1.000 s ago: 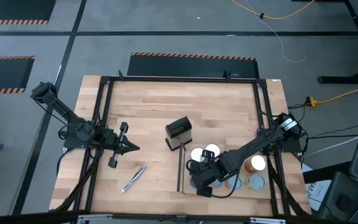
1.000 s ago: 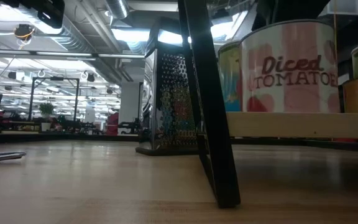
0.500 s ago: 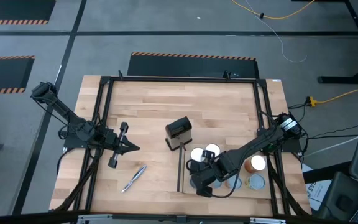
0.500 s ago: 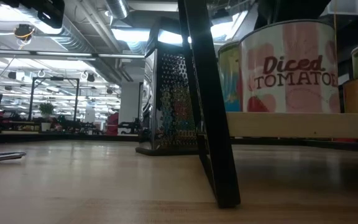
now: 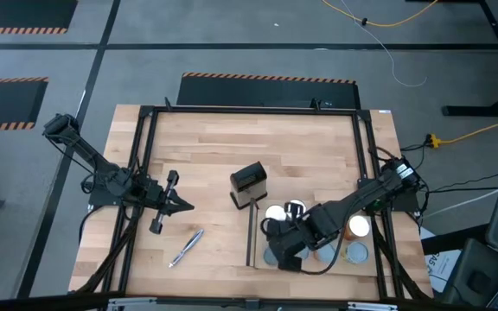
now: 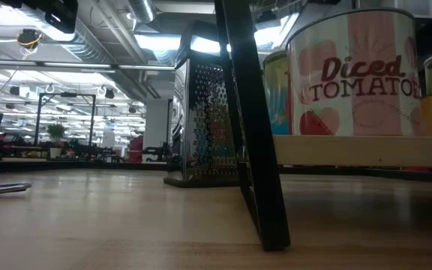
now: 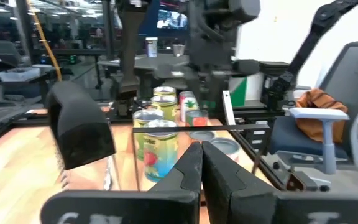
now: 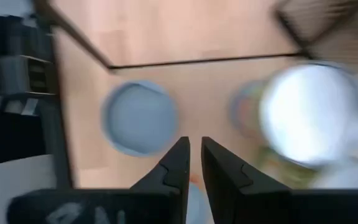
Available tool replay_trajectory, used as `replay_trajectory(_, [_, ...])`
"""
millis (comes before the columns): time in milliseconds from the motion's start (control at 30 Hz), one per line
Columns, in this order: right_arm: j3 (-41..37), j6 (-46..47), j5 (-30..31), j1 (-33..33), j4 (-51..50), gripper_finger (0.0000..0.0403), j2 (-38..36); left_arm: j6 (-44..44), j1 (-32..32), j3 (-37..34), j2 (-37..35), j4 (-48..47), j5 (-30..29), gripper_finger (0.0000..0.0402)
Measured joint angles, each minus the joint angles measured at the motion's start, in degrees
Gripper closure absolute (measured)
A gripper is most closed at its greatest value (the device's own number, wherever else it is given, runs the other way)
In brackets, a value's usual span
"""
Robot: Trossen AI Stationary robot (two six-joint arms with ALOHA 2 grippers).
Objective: Pick and place cans onto a shelf
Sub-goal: Return to Home Position
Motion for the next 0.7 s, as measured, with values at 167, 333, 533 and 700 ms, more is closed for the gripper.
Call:
replay_trajectory(167, [4.6, 0.0, 9.5, -0.1, -11.1, 0.0357, 0.0, 0.0, 0.0, 0.0, 0.0, 0.0, 1.7, 0.0401])
replay_trajectory(333, [6.3, -0.1, 19.2, -2.0, -19.6, 0.0357, 0.0, 0.0, 0.0, 0.0, 0.0, 0.0, 1.7, 0.0401])
replay_trajectory(533, [5.6, -3.4, 21.0, -7.1, -24.7, 0.0357, 0.0, 0.0, 0.0, 0.0, 0.0, 0.0, 1.8, 0.0401])
replay_trajectory(700, [4.8, -7.6, 19.8, -11.9, -25.7, 0.0357, -0.1, 0.0, 0.0, 0.0, 0.0, 0.0, 1.8, 0.0401])
